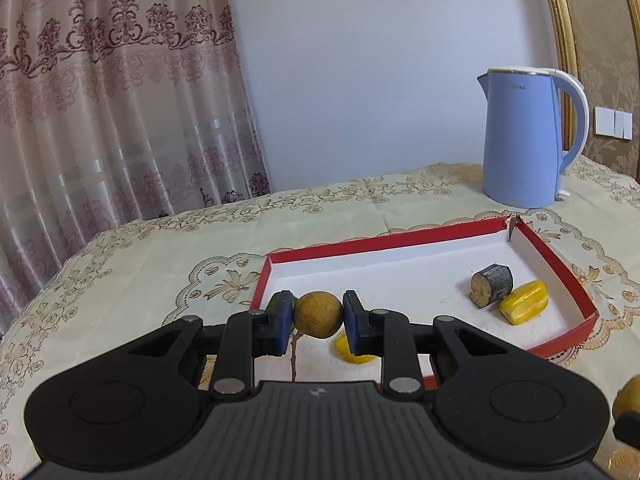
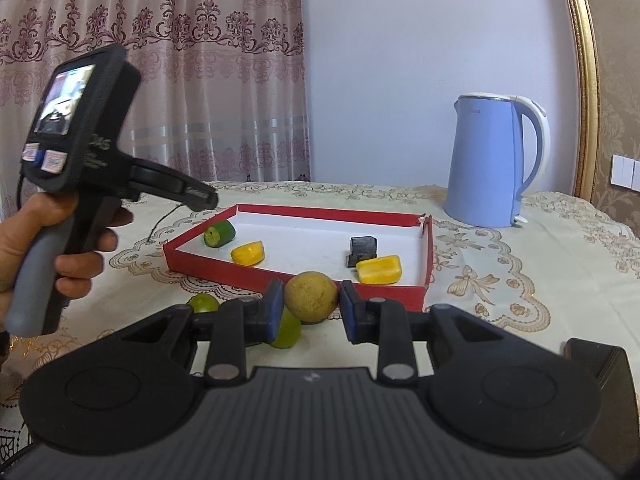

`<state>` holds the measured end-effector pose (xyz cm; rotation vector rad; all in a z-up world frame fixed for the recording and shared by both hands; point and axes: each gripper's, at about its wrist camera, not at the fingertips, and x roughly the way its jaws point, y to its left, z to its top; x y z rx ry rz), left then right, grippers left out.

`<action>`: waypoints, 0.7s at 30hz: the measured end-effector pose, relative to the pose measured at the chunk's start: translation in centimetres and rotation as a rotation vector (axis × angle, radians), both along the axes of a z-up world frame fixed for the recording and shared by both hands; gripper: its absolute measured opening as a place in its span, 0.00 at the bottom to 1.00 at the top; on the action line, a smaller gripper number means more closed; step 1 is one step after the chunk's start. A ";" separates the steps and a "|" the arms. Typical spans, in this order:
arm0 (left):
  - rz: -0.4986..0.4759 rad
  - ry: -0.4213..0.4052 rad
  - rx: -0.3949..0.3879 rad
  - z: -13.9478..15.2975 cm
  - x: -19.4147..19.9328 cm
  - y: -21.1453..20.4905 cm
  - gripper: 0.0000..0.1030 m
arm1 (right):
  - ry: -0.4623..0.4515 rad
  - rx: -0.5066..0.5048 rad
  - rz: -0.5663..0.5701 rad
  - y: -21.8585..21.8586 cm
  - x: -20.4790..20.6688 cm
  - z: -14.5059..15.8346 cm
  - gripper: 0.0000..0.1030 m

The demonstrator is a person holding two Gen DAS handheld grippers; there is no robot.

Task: Organize fruits
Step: 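Carry the small brown fruit into the red tray and open the left gripper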

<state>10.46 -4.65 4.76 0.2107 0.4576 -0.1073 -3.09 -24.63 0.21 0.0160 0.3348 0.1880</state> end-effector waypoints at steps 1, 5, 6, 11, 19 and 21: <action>-0.002 0.004 0.002 -0.1 0.3 -0.2 0.25 | 0.001 0.002 0.001 0.0 0.0 -0.1 0.27; -0.007 0.014 0.018 -0.4 1.3 -1.2 0.25 | 0.005 0.008 0.002 -0.2 0.1 -0.3 0.27; -0.008 0.016 0.026 -0.5 1.6 -1.5 0.25 | 0.006 0.009 0.002 -0.2 0.2 -0.4 0.27; -0.025 0.014 0.042 -1.2 3.4 -2.9 0.25 | 0.011 0.012 0.002 -0.4 0.2 -0.6 0.27; -0.011 0.052 0.081 -2.8 6.3 -4.6 0.25 | 0.019 0.012 -0.010 -0.8 0.4 -1.0 0.27; -0.013 0.069 0.083 -3.2 6.8 -4.9 0.25 | 0.023 0.012 -0.012 -0.9 0.4 -1.1 0.27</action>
